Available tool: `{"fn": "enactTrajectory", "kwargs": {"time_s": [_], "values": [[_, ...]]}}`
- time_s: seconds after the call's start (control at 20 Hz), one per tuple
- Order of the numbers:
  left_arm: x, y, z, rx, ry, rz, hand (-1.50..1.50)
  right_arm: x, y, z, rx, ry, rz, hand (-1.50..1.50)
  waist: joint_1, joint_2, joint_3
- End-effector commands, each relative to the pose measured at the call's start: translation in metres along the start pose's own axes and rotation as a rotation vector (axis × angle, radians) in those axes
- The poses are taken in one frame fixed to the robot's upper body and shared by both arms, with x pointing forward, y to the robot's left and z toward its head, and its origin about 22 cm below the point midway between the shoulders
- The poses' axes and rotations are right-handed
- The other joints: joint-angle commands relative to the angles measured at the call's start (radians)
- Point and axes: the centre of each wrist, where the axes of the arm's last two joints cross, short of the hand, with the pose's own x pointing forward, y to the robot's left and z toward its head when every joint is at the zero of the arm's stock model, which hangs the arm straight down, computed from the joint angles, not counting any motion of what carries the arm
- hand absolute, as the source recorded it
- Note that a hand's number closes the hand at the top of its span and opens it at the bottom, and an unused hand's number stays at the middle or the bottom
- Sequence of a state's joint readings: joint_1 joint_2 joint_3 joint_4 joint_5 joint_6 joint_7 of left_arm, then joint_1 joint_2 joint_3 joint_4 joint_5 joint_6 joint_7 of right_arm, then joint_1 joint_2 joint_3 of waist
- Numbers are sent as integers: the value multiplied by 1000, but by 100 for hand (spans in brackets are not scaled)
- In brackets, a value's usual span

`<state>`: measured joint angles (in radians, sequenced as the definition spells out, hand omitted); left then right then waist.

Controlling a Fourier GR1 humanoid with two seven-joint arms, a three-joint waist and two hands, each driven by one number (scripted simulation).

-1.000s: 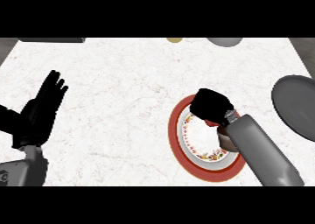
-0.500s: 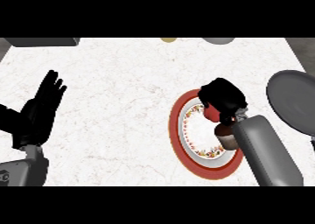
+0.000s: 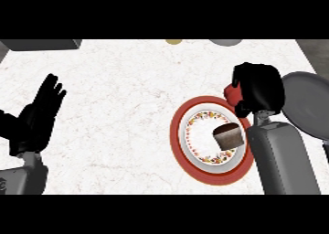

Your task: Pick the bell pepper from the plate and place it in the pan

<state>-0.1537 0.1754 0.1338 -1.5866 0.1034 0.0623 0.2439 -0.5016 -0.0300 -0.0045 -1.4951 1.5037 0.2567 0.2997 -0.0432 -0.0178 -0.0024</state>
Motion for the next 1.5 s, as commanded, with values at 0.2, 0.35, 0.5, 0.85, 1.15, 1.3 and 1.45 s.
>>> {"fn": "enactTrajectory", "kwargs": {"time_s": [0.2, 0.35, 0.5, 0.85, 1.15, 1.3, 1.45], "values": [[-6, -4, -2, -28, -11, -12, 0, 8, -99, 42, -133, 180, -45, 150, 31, 13, 2], [-2, 3, -3, -24, -16, -6, 0, -20, -76, 39, -195, 235, -74, 150, 40, 17, 2], [-1, -13, -3, -24, -32, -2, 0, -32, -94, 37, -198, 296, -87, 150, 41, 17, 2], [-14, 0, 6, -41, -8, 2, 0, -140, -87, 10, -262, 381, -135, 150, 46, 19, 3], [-4, 1, -5, -56, -32, 3, 0, -221, -70, 4, -292, 435, -209, 150, 49, 21, 3], [-2, -10, 5, -55, -23, -18, 0, -248, -45, 4, -293, 417, -196, 150, 51, 20, 3], [6, -14, 1, -64, -17, -5, 0, -269, -20, -4, -262, 390, -227, 150, 56, 22, 4]]}}
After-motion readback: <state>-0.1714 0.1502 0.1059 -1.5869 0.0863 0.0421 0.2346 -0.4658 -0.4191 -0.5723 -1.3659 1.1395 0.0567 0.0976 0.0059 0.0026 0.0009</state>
